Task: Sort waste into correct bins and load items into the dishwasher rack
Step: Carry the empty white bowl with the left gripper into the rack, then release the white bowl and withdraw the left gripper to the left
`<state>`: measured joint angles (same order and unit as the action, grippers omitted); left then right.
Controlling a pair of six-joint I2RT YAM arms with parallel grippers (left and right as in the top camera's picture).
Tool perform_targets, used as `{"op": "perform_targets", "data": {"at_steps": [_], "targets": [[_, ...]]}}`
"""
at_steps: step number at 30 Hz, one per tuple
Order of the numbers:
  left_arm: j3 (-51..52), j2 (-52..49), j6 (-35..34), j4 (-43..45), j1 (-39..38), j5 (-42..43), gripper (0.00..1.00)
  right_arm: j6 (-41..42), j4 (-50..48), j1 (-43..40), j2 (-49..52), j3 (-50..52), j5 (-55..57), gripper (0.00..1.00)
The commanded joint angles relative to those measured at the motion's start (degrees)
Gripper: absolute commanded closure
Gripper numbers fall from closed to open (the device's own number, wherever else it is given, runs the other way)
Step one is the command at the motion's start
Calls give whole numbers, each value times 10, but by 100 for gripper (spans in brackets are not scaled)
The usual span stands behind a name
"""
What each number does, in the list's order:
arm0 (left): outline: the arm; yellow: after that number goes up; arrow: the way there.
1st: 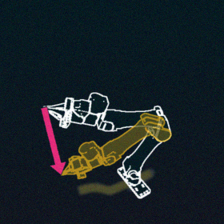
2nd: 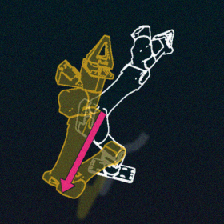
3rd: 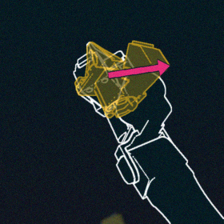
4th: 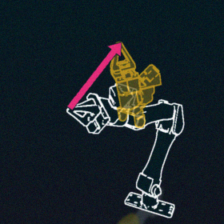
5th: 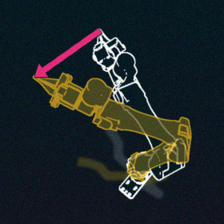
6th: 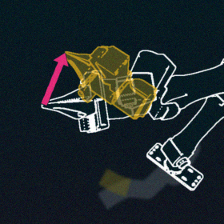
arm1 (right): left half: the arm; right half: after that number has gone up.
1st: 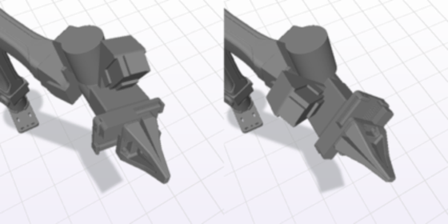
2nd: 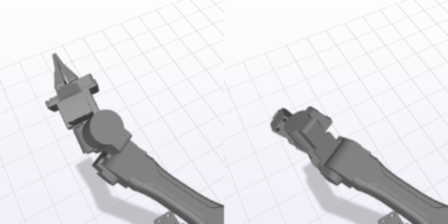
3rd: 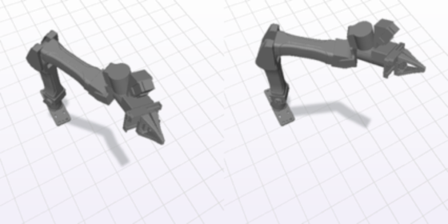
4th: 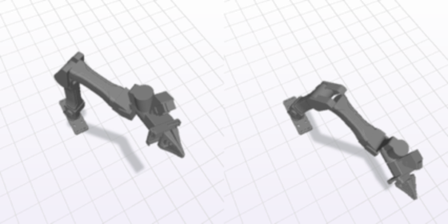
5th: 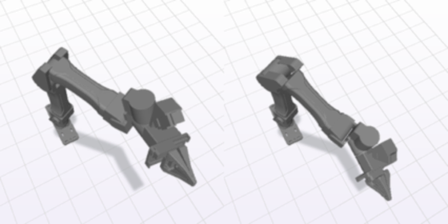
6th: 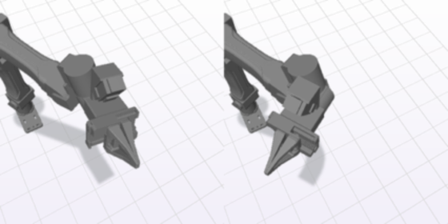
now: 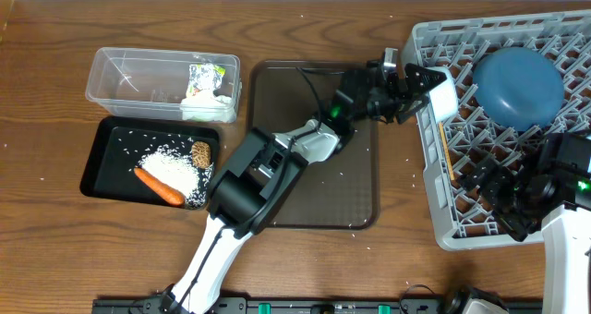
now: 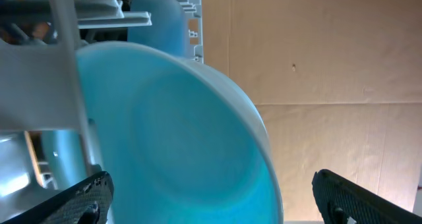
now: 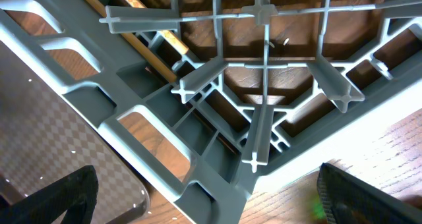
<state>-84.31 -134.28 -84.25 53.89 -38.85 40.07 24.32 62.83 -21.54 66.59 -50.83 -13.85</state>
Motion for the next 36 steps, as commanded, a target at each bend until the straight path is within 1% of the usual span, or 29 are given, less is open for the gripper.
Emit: {"op": "perform_targets", "data": {"at_steps": [1, 5, 9, 11, 13, 15, 16, 17, 19, 22, 25, 27, 32, 34, 36], "targets": [[-3, 3, 22, -9, 21, 46, 2, -8, -1, -3, -3, 0, 4, 1], [-3, 17, 32, -9, 46, 71, 2, -9, -2, -3, -3, 0, 4, 1], [-3, 44, 60, -15, 70, 104, 2, -9, -3, -3, -3, 0, 4, 1], [-3, 68, 89, -40, 83, 128, 2, -9, -3, -3, -3, 0, 4, 1], [-3, 103, 157, -120, 97, 150, 2, -9, -3, -3, -3, 0, 3, 1], [-3, 156, 273, -277, 110, 140, 2, -19, -3, -1, -3, 0, -10, 1], [-3, 184, 342, -369, 115, 112, 2, -34, -7, -1, -3, 0, -27, 1], [-3, 221, 421, -482, 119, 57, 2, -58, -12, -1, -3, 0, -54, 3], [-3, 289, 536, -667, 125, -87, 2, -96, -24, -1, -4, -1, -107, 6], [-3, 383, 629, -842, 132, -255, 2, -127, -45, -1, -15, -1, -153, 8], [-3, 462, 668, -952, 147, -340, 2, -152, -72, 5, -41, -2, -164, 8], [-3, 515, 683, -1015, 160, -388, 2, -169, -95, 17, -69, -2, -166, 8], [-3, 629, 688, -1136, 182, -478, 2, -219, -152, 64, -177, -14, -183, 7], [-3, 668, 688, -1176, 185, -504, 2, -238, -174, 78, -218, -22, -183, 5], [-3, 706, 688, -1213, 185, -526, 2, -244, -192, 89, -261, -31, -184, 1]]}}
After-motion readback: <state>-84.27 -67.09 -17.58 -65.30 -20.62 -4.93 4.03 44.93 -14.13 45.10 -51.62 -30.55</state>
